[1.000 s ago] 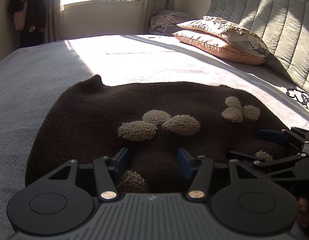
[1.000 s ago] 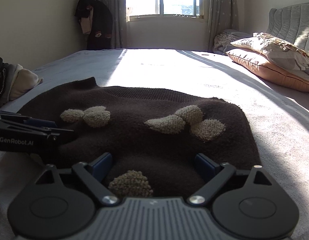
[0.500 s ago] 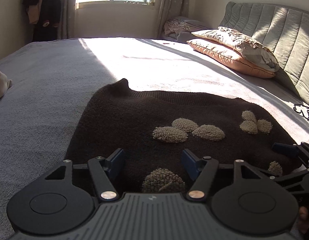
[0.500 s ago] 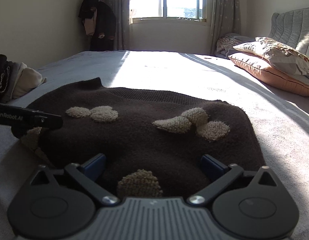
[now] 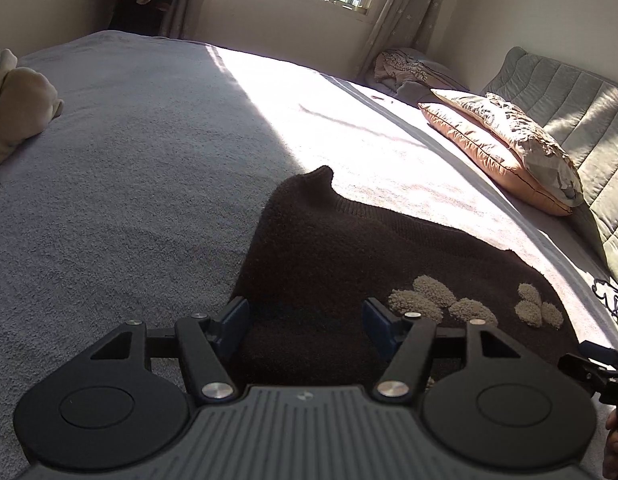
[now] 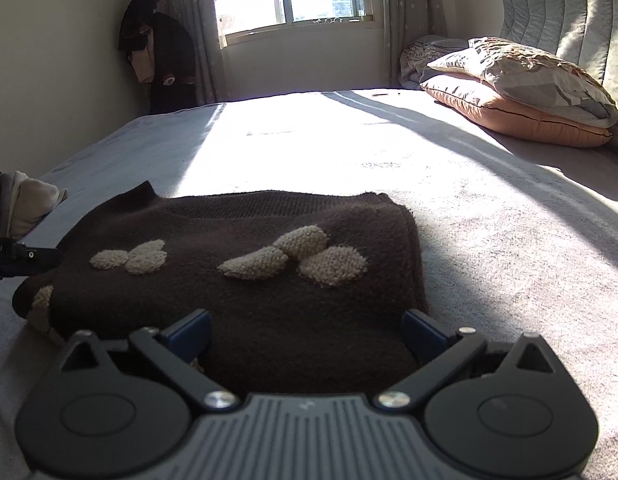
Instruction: Fold clothes
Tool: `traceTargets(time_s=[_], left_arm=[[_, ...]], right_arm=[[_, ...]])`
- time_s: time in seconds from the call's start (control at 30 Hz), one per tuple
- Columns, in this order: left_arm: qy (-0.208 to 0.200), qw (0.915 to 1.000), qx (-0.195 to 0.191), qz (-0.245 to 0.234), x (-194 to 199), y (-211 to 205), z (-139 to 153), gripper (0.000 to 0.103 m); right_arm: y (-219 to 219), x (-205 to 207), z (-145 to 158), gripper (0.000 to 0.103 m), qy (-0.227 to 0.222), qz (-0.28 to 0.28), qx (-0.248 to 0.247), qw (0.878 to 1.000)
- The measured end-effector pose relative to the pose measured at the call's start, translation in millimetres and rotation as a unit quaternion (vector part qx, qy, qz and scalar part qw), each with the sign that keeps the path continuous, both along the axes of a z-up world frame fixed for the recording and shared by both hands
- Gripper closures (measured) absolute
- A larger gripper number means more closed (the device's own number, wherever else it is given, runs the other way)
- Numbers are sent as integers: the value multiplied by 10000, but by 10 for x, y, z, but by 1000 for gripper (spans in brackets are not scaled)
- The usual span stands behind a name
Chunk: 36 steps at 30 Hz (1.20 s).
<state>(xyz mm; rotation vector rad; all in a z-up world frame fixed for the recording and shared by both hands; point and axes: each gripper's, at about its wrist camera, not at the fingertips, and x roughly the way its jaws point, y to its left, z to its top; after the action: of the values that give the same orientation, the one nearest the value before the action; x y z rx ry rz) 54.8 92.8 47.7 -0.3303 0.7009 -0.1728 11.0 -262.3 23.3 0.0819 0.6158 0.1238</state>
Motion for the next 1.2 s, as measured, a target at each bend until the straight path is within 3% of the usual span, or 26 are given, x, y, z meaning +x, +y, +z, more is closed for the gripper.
traceTargets(time_s=[0.07, 0.13, 0.2, 0.33, 0.43, 0.5, 0.67, 0.73, 0.77, 0.9, 1.0, 1.07, 1.2], left_arm=[[136, 9995, -236, 171, 18, 91, -17, 29], [272, 9979, -473, 341, 35, 183, -34, 28], [407, 9953, -708, 511, 53, 274, -51, 28], [660, 9871, -1195, 839, 63, 431, -66, 28], [619, 9877, -1231, 737, -21, 380, 20, 28], [654, 9898, -1076, 669, -38, 335, 35, 28], [971, 9798, -1560, 787, -7, 435, -141, 28], [992, 9784, -1644, 765, 6, 454, -157, 28], [1003, 9777, -1686, 754, 13, 463, -164, 28], [1046, 9745, -1853, 710, 39, 499, -194, 28], [1034, 9737, -1922, 650, 66, 514, -217, 27], [938, 9753, -1918, 568, 111, 509, -239, 26], [896, 9699, -2231, 394, 248, 553, -300, 24]], right_arm=[[-62, 8, 18, 1, 20, -230, -127, 9997], [-234, 49, 12, 1, 188, -615, -11, 9979], [-501, 78, -20, 1, 434, -1034, 590, 9919], [-945, 31, -90, 1, 674, -1542, 1965, 9660], [-1091, -22, -138, 1, 849, -1598, 2622, 9479], [-1151, -47, -214, 1, 1064, -1503, 3257, 9274], [-1137, -79, -195, 1, 1129, -1359, 3581, 9168], [-1157, -110, -228, 1, 1168, -1208, 3912, 9049], [-1136, -109, -238, 1, 1193, -1158, 3950, 9035], [-991, -31, -236, 0, 1226, -985, 3551, 9215], [-958, 17, -240, 0, 1091, -1026, 3546, 9229], [-929, 76, -249, 0, 1051, -903, 3481, 9272], [-910, 295, -299, 0, 1057, -426, 3347, 9354]])
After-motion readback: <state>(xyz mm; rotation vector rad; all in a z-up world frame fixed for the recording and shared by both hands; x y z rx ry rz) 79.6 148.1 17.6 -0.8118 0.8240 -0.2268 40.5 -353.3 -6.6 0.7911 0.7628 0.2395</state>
